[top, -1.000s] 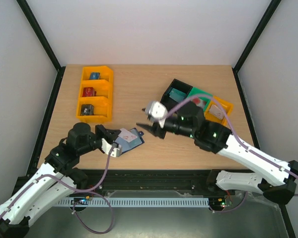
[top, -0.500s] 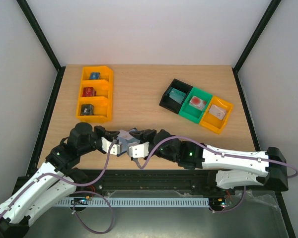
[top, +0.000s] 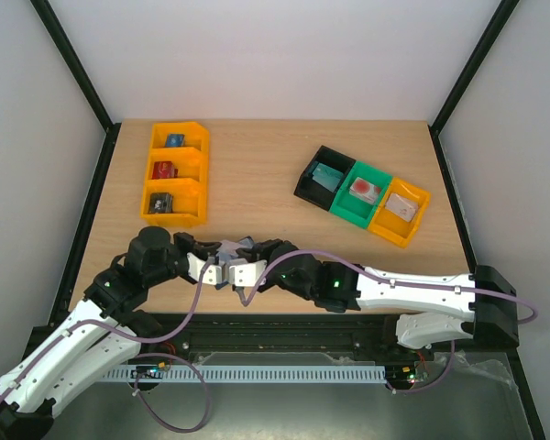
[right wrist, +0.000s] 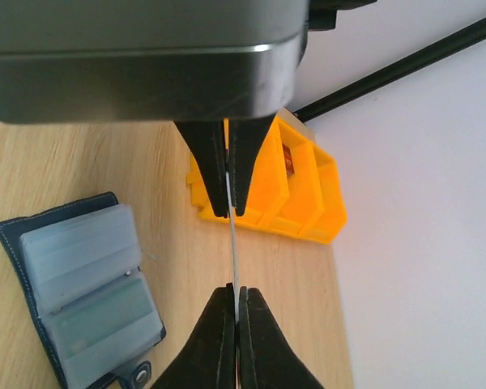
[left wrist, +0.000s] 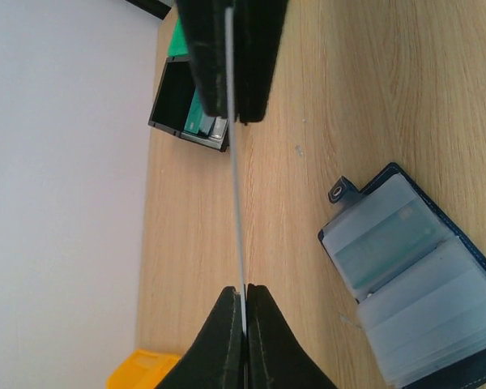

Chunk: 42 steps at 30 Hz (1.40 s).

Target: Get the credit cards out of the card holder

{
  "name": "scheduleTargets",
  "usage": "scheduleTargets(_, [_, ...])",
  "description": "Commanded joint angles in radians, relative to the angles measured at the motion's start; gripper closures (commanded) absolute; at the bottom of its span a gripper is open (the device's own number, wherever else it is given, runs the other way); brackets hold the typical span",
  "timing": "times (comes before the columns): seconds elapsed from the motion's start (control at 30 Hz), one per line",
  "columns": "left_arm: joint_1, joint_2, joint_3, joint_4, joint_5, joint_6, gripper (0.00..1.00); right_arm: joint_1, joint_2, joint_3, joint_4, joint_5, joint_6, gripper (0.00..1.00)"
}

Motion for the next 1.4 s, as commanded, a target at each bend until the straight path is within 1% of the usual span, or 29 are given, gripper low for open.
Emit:
scheduleTargets(0.0, [-0.005, -0.011, 0.036, 0.02, 0.048, -0.054, 0.98, -0.018, 0.002, 0.04, -0.005, 0.021, 0.103, 0.99])
scheduleTargets(0.03, [-0.004, -0.016, 0.038, 0.036, 0.058, -0.081, 0.97, -0.032, -0.013, 0.041, 0.008, -0.005, 0.142, 0.99])
scheduleTargets(0.07, [-0.004, -0.022, 0.039, 0.052, 0.072, -0.115, 0.94, -0.055, -0.036, 0.04, 0.023, -0.044, 0.187, 0.98])
scheduleTargets(0.1, [-0.004, -0.029, 0.042, 0.07, 0.091, -0.151, 0.88, -0.08, -0.062, 0.03, 0.044, -0.101, 0.231, 0.99])
scheduleTargets(0.17, [-0.002, -0.052, 0.041, 0.114, 0.147, -0.251, 0.79, -0.137, -0.126, 0.002, 0.102, -0.203, 0.308, 0.98])
scheduleTargets(0.27, [0.006, -0.085, 0.034, 0.227, 0.225, -0.484, 0.41, -0.168, -0.195, -0.028, 0.159, -0.291, 0.376, 0.98])
scheduleTargets(0.3, [0.01, -0.092, 0.029, 0.269, 0.244, -0.567, 0.31, -0.175, -0.212, -0.034, 0.166, -0.314, 0.393, 0.99])
scheduleTargets(0.33, [0.019, -0.094, 0.026, 0.306, 0.262, -0.64, 0.25, -0.183, -0.227, -0.041, 0.171, -0.334, 0.409, 0.98])
scheduleTargets(0.4, [0.04, -0.098, 0.018, 0.378, 0.3, -0.759, 0.21, -0.199, -0.261, -0.067, 0.206, -0.383, 0.445, 0.99])
scheduleTargets(0.5, [0.076, -0.104, 0.003, 0.479, 0.372, -0.906, 0.21, -0.23, -0.314, -0.125, 0.332, -0.508, 0.542, 0.98])
scheduleTargets(0.53, [0.084, -0.106, -0.002, 0.524, 0.389, -0.955, 0.21, -0.242, -0.325, -0.144, 0.38, -0.589, 0.576, 0.98])
scheduleTargets(0.57, [0.092, -0.105, -0.004, 0.559, 0.406, -1.002, 0.23, -0.25, -0.33, -0.158, 0.426, -0.633, 0.613, 0.99])
scheduleTargets(0.63, [0.105, -0.105, -0.004, 0.617, 0.483, -1.059, 0.29, -0.257, -0.33, -0.173, 0.478, -0.691, 0.652, 0.99])
scheduleTargets(0.67, [0.106, -0.107, -0.004, 0.639, 0.544, -1.078, 0.33, -0.256, -0.323, -0.173, 0.486, -0.709, 0.661, 0.98])
scheduleTargets(0.7, [0.107, -0.109, -0.006, 0.662, 0.56, -1.095, 0.36, -0.257, -0.318, -0.173, 0.489, -0.725, 0.666, 0.98])
scheduleTargets(0.77, [0.108, -0.104, -0.006, 0.666, 0.554, -1.106, 0.51, -0.258, -0.31, -0.168, 0.489, -0.743, 0.671, 0.98])
scheduleTargets(0.9, [0.107, -0.104, 0.008, 0.624, 0.562, -1.061, 0.76, -0.258, -0.31, -0.164, 0.489, -0.754, 0.673, 0.98])
scheduleTargets(0.93, [0.108, -0.103, 0.012, 0.612, 0.564, -1.047, 0.85, -0.259, -0.31, -0.161, 0.483, -0.755, 0.671, 0.98])
scheduleTargets(0.97, [0.107, -0.103, 0.015, 0.604, 0.563, -1.035, 0.95, -0.26, -0.31, -0.154, 0.469, -0.754, 0.666, 0.98])
scheduleTargets(1.0, [0.107, -0.103, 0.019, 0.595, 0.558, -1.025, 0.97, -0.259, -0.308, -0.143, 0.44, -0.748, 0.653, 0.98])
scheduleTargets(1.03, [0.108, -0.103, 0.02, 0.584, 0.544, -1.018, 0.98, -0.259, -0.308, -0.125, 0.392, -0.732, 0.629, 0.96])
scheduleTargets(1.1, [0.107, -0.102, 0.027, 0.545, 0.478, -0.967, 0.98, -0.259, -0.314, -0.079, 0.257, -0.608, 0.575, 0.62])
scheduleTargets(1.13, [0.107, -0.1, 0.026, 0.508, 0.407, -0.914, 0.98, -0.259, -0.324, -0.053, 0.19, -0.529, 0.534, 0.53])
scheduleTargets(1.17, [0.107, -0.097, 0.022, 0.47, 0.352, -0.83, 0.97, -0.26, -0.331, -0.029, 0.118, -0.453, 0.478, 0.5])
scheduleTargets(1.23, [0.106, -0.09, -0.001, 0.398, 0.263, -0.636, 0.98, -0.258, -0.315, 0.038, -0.022, -0.349, 0.368, 0.5])
scheduleTargets(1.27, [0.105, -0.086, -0.009, 0.395, 0.219, -0.56, 0.98, -0.257, -0.289, 0.078, -0.089, -0.324, 0.322, 0.5])
scheduleTargets(1.33, [0.101, -0.073, -0.018, 0.403, 0.155, -0.451, 0.98, -0.248, -0.221, 0.162, -0.207, -0.294, 0.266, 0.44])
scheduleTargets(1.37, [0.096, -0.067, -0.02, 0.4, 0.138, -0.397, 0.98, -0.243, -0.192, 0.193, -0.234, -0.284, 0.252, 0.42])
